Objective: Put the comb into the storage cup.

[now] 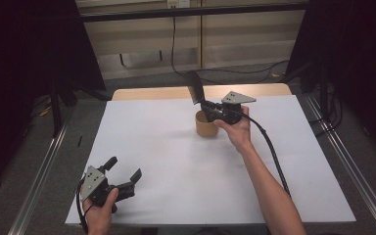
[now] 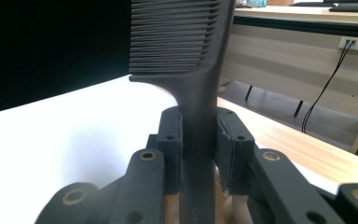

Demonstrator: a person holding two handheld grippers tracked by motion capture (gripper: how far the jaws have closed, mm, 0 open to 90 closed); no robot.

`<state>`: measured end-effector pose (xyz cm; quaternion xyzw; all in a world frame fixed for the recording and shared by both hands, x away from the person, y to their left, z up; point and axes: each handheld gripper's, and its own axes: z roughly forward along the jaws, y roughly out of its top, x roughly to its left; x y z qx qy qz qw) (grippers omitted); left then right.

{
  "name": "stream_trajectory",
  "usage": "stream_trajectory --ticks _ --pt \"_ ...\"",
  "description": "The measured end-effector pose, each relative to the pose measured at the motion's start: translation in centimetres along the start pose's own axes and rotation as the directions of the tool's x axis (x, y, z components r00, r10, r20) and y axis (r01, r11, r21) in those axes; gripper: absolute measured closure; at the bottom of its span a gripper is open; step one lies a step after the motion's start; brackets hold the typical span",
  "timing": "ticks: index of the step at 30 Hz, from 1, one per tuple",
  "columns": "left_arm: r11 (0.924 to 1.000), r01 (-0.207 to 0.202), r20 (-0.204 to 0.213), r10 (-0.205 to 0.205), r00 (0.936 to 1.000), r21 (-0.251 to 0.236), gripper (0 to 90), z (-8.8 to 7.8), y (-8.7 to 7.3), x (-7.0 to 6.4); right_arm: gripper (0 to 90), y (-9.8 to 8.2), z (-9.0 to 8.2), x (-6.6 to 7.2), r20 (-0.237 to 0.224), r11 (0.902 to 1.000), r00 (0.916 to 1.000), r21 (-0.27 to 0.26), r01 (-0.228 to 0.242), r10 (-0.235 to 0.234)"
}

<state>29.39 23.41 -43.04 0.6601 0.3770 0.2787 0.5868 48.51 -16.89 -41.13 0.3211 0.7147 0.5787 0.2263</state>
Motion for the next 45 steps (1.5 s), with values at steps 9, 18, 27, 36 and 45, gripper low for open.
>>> stream_trajectory --ticks 9,18,27,36,45 --pt "1.0 -0.003 0.002 0.002 1.0 0.003 3.8 0.0 0.0 0.0 73.0 -0.2 -0.1 0.3 0.012 0.9997 0.9997 0.018 0.019 -0.019" --pt "1.0 -0.005 0.001 0.005 1.0 0.007 3.8 0.0 0.0 0.0 72.9 -0.9 -0.3 0.6 0.029 0.9992 0.9993 0.035 0.021 -0.022" --pt "1.0 -0.005 0.003 0.005 1.0 0.008 3.8 0.1 0.0 -0.1 72.9 -1.5 -0.5 0.6 0.036 0.9979 0.999 0.06 0.025 -0.027" --pt "0.9999 -0.007 0.005 0.007 1.0 0.01 3.8 0.1 0.0 0.0 72.7 -2.1 -0.6 0.7 0.048 0.9966 0.9985 0.079 0.023 -0.027" --pt "0.9999 -0.004 0.001 0.004 1.0 0.009 3.8 0.1 0.0 0.0 71.2 -2.1 -0.6 0.9 0.049 0.9958 0.9986 0.09 0.015 -0.019"
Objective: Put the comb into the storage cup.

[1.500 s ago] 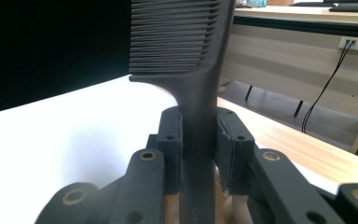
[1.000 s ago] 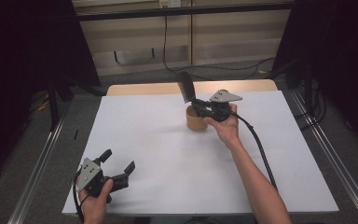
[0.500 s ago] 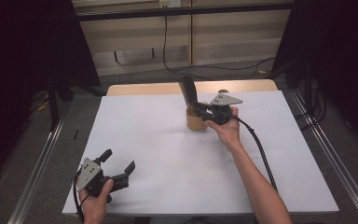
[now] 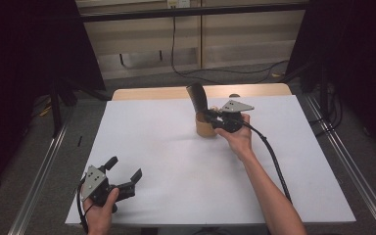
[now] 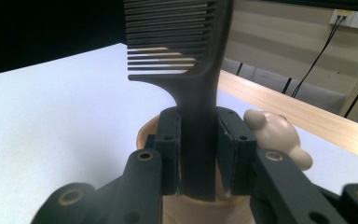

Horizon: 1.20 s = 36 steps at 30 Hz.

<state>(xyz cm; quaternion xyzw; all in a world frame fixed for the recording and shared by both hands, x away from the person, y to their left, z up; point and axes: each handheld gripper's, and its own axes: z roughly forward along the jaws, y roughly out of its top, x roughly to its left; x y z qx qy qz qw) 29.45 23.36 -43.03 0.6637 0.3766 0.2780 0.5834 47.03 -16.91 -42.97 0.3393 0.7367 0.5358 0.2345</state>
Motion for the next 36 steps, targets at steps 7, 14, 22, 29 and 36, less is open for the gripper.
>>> stream_trajectory --ticks 7,14,22,29,36 --pt "1.0 -0.004 0.0 0.004 1.0 0.002 3.8 0.0 0.0 0.0 68.1 -0.4 -0.2 0.0 0.002 0.9998 0.9999 0.009 -0.017 0.017" --pt "1.0 0.004 -0.002 -0.004 1.0 0.001 3.8 0.1 -0.1 0.0 62.0 -0.4 -0.8 -0.1 -0.003 0.9994 0.9994 -0.005 -0.035 0.035" --pt "1.0 0.003 -0.008 -0.003 1.0 0.005 3.8 0.2 -0.1 0.1 48.9 0.2 -2.0 -0.1 0.012 0.9978 0.9983 -0.034 -0.056 0.057" --pt "0.9998 0.013 -0.036 -0.012 0.9993 0.016 3.8 0.3 -0.3 0.4 33.3 0.7 -2.5 -0.4 0.041 0.9966 0.9966 -0.045 -0.07 0.072" --pt "0.9996 0.02 -0.042 -0.019 0.9989 0.022 3.8 0.5 -0.4 0.6 14.3 0.9 -3.0 -0.7 0.059 0.9912 0.9899 -0.039 -0.127 0.129"
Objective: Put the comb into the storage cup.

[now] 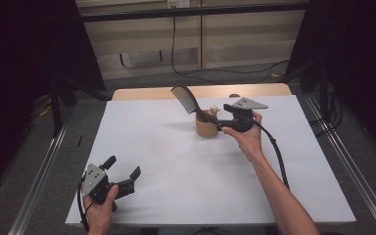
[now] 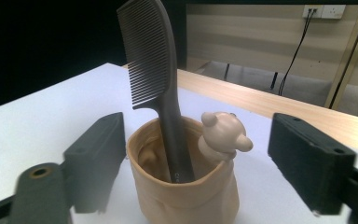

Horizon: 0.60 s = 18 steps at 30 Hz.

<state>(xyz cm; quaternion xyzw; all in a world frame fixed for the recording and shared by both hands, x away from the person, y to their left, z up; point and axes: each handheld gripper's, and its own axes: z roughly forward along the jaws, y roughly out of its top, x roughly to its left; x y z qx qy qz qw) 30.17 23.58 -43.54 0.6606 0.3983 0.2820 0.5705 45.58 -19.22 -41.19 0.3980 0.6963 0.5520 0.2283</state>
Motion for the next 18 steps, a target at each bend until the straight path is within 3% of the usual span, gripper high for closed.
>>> stream_trajectory --ticks 1,2,3,8,13,18 --pt "1.0 0.0 0.001 0.0 1.0 0.0 3.8 0.0 0.0 0.0 14.3 0.0 0.0 0.0 0.0 1.0 1.0 0.0 0.0 0.0" --pt "1.0 0.002 0.002 -0.002 1.0 -0.002 3.8 0.0 0.0 0.0 6.5 0.1 -0.1 0.0 0.032 0.9999 0.9994 -0.007 -0.012 0.013" --pt "1.0 0.001 0.003 -0.001 1.0 -0.002 3.8 0.0 0.0 0.1 4.7 0.2 -0.1 0.0 0.04 0.9997 0.999 -0.009 -0.021 0.022" --pt "0.9999 0.007 0.006 -0.007 1.0 -0.011 3.8 -0.1 0.1 0.1 0.7 0.3 -0.6 0.0 0.083 0.9999 0.9965 -0.013 -0.01 0.011" --pt "0.9997 0.003 0.01 -0.003 0.9999 -0.022 3.8 -0.5 0.2 0.1 0.2 0.3 -1.1 0.0 0.104 0.9996 0.9941 -0.006 -0.028 0.028" --pt "0.9996 -0.002 0.017 0.002 0.9999 -0.028 3.8 -0.6 0.3 -0.1 0.7 0.2 -2.0 0.7 0.124 0.9998 0.9922 -0.021 0.001 0.002"
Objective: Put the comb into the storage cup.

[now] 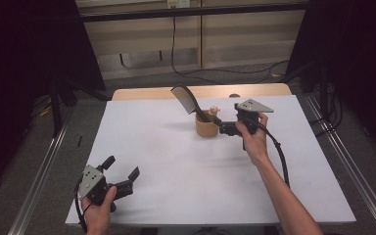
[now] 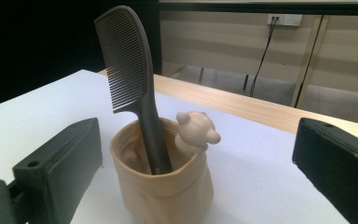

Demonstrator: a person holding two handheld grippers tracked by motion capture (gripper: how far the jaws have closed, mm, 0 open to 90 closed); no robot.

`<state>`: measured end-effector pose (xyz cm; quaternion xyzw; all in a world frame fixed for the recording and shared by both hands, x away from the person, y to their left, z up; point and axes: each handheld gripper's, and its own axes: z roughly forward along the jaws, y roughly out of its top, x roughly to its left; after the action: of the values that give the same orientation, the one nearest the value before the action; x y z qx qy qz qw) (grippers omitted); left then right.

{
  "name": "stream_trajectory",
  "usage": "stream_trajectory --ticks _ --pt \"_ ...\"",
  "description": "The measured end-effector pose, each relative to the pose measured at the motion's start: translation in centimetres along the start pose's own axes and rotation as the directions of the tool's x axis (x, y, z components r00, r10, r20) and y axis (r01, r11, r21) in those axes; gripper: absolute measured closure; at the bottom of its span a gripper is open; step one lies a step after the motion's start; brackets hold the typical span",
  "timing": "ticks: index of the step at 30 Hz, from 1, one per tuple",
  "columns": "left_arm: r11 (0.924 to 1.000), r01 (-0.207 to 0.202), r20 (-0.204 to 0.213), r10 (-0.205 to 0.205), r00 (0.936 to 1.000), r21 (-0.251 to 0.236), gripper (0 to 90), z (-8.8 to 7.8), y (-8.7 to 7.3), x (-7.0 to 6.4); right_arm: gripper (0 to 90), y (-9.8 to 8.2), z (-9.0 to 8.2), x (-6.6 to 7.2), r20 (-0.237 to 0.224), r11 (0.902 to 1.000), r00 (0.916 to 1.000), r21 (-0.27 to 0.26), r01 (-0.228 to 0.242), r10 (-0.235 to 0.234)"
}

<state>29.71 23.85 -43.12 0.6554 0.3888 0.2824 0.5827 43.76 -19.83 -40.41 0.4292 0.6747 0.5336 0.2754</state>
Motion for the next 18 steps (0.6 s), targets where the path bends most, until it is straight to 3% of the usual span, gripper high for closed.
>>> stream_trajectory --ticks 6,9,18 --pt "1.0 0.004 -0.011 -0.004 0.9999 -0.001 3.9 -0.3 0.0 -0.1 0.7 -0.3 -0.7 0.0 0.043 0.9996 0.9989 0.024 0.017 -0.018" --pt "1.0 0.005 -0.021 -0.005 0.9998 -0.003 3.9 -0.4 0.0 0.0 0.7 -0.4 -1.5 -0.2 0.056 0.9999 0.9984 0.006 0.01 -0.01" --pt "0.9998 0.006 -0.025 -0.006 0.9997 -0.018 3.9 -0.6 0.2 0.0 0.7 -0.6 -3.3 -0.1 0.059 0.9996 0.9978 -0.004 0.029 -0.029"
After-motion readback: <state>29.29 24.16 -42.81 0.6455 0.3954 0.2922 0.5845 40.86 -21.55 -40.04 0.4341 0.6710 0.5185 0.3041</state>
